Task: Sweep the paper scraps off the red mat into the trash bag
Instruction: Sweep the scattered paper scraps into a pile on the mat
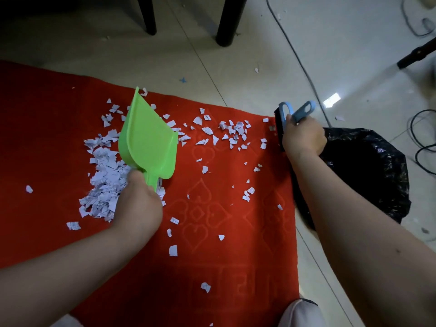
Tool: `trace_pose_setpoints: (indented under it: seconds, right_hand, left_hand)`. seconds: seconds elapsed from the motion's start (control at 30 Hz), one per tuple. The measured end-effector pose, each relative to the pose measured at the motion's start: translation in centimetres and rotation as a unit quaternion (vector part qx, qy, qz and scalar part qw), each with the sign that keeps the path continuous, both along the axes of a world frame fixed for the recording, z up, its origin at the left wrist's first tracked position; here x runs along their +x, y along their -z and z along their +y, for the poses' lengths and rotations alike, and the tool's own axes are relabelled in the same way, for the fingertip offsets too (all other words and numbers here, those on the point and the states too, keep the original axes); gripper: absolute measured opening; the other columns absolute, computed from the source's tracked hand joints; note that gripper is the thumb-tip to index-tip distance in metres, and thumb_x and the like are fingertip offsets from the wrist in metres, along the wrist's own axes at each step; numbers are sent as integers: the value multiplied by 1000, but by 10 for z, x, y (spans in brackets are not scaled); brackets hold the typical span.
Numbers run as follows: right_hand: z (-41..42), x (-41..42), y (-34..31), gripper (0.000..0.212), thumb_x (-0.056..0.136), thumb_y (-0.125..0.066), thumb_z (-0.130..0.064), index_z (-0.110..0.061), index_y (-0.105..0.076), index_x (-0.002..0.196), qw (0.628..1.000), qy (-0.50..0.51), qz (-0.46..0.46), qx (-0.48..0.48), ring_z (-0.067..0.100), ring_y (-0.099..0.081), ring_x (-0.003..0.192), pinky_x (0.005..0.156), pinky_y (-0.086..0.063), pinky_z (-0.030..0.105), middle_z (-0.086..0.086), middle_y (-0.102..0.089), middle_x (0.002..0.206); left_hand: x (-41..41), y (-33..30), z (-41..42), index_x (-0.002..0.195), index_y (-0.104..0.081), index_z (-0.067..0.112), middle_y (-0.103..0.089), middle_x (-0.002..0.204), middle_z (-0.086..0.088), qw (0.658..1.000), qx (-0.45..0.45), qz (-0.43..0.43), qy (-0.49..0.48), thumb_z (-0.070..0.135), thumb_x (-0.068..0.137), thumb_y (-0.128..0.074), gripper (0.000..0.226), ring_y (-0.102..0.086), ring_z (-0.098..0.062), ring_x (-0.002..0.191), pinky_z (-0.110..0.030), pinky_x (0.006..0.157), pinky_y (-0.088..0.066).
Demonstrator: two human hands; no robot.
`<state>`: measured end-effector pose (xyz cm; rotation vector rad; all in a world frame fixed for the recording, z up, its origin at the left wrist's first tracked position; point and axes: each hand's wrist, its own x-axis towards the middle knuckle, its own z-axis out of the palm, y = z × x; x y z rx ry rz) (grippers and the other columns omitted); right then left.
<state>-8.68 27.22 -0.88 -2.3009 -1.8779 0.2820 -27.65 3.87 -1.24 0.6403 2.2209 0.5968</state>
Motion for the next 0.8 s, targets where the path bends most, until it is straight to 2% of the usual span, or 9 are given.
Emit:
trace_pose_setpoints:
  seconds: [0.17, 0.23, 0.33, 0.47, 0.6, 0.7, 0.8]
  right_hand:
    - [20, -17, 7, 38, 95, -42, -42, -13, -64, 104, 996, -33, 23, -80, 33, -61, 100, 75, -40, 32, 10, -66, 105]
    - [18, -15, 8, 37, 93, -44, -44, -15, -66, 100, 993, -64, 36, -95, 31, -63, 96, 74, -41, 31, 9, -68, 101]
    - [8, -2, 0, 38, 92, -45, -46, -16, -68, 95, 994, -85, 39, -59, 30, -64, 91, 74, -42, 32, 6, -70, 94]
    - [2, 7, -14, 42, 96, -42, -44, -9, -65, 103, 998, -54, -16, 15, 35, -60, 100, 74, -36, 32, 13, -67, 103]
    - [5, -4, -4, 42, 98, -39, -42, -8, -62, 105, 999, -36, -23, -33, 36, -60, 102, 76, -38, 33, 15, -65, 107]
    - [-1, -19, 10, 42, 96, -36, -42, -9, -63, 97, 995, -70, -2, -75, 33, -61, 90, 70, -39, 31, 11, -65, 92]
    - [-21, -31, 16, 35, 96, -40, -41, -14, -59, 84, 986, -140, 26, -84, 29, -57, 80, 65, -33, 29, 5, -58, 80]
  left_hand:
    - [1, -1, 4, 113, -36, 10, -60, 92, -18, 1000, 14, -9, 3, 10, 98, -34, 15, -61, -38, 80, -48, 73, -50]
    - [-1, -2, 3, 115, -36, 10, -60, 94, -18, 1000, 20, -19, 1, 11, 98, -34, 17, -61, -37, 83, -45, 74, -49]
    - [-4, -5, 4, 111, -36, 11, -59, 93, -19, 999, 26, -33, -3, 11, 98, -34, 13, -61, -39, 82, -50, 77, -51]
    - [-7, -6, 4, 108, -35, 12, -60, 93, -23, 999, 24, -38, -11, 12, 98, -34, 10, -62, -42, 82, -56, 78, -51]
    - [-6, -8, 3, 109, -35, 14, -60, 93, -23, 999, 27, -42, -14, 12, 98, -34, 11, -62, -42, 82, -53, 76, -50]
    - [-6, -8, 4, 110, -35, 12, -59, 93, -22, 999, 27, -41, -14, 11, 98, -34, 12, -61, -41, 82, -52, 77, -49]
    - [-6, -6, 5, 111, -36, 12, -59, 93, -22, 999, 23, -42, -10, 12, 98, -34, 14, -61, -40, 83, -50, 76, -48]
